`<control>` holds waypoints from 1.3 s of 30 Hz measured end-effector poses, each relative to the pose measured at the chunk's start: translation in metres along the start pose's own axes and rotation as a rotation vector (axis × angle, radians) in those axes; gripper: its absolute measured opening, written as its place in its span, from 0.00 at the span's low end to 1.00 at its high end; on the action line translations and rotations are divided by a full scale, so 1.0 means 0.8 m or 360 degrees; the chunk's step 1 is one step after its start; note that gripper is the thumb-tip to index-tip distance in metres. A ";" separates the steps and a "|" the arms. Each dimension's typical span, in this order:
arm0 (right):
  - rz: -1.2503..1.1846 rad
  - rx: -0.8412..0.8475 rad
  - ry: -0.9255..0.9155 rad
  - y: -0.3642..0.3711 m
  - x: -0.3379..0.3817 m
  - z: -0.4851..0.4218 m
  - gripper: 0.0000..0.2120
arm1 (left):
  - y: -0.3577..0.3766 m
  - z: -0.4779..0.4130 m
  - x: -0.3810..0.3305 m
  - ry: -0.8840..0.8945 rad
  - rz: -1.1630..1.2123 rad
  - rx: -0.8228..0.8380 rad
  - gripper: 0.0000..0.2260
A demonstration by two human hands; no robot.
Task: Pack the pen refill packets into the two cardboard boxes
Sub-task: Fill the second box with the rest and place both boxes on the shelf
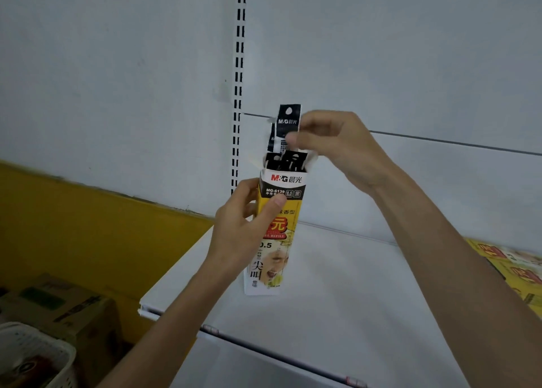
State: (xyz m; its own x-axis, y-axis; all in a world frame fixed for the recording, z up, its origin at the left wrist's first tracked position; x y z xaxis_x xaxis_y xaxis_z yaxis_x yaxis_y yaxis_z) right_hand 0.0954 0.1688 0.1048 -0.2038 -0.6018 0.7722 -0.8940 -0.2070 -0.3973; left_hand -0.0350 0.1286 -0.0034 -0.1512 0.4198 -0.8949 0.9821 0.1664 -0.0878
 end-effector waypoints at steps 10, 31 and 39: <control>0.0842 0.0044 0.0243 0.009 0.004 0.026 0.17 | 0.015 0.002 -0.001 0.0062 0.0094 -0.0001 0.23; 0.1036 -0.0487 -0.0339 -0.049 0.008 0.119 0.18 | 0.099 0.020 -0.021 0.0075 0.0297 0.0180 0.17; 0.1246 -0.0232 0.0052 -0.125 0.008 0.185 0.18 | 0.189 0.059 -0.057 0.0178 0.0290 0.0228 0.20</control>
State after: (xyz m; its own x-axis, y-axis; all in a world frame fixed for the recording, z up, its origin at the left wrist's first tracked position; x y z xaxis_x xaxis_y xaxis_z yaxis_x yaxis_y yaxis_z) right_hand 0.2429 0.0715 0.0757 -0.8038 -0.5073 0.3106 -0.5289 0.3707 -0.7634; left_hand 0.1256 0.0925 0.0031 0.0259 0.5284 -0.8486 0.9989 -0.0458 0.0020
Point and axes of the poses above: each hand's wrist, its own z-axis away from the middle knuckle, its own y-axis out of the palm, x = y × z, the point moved 5 cm from there along -z, towards the middle knuckle
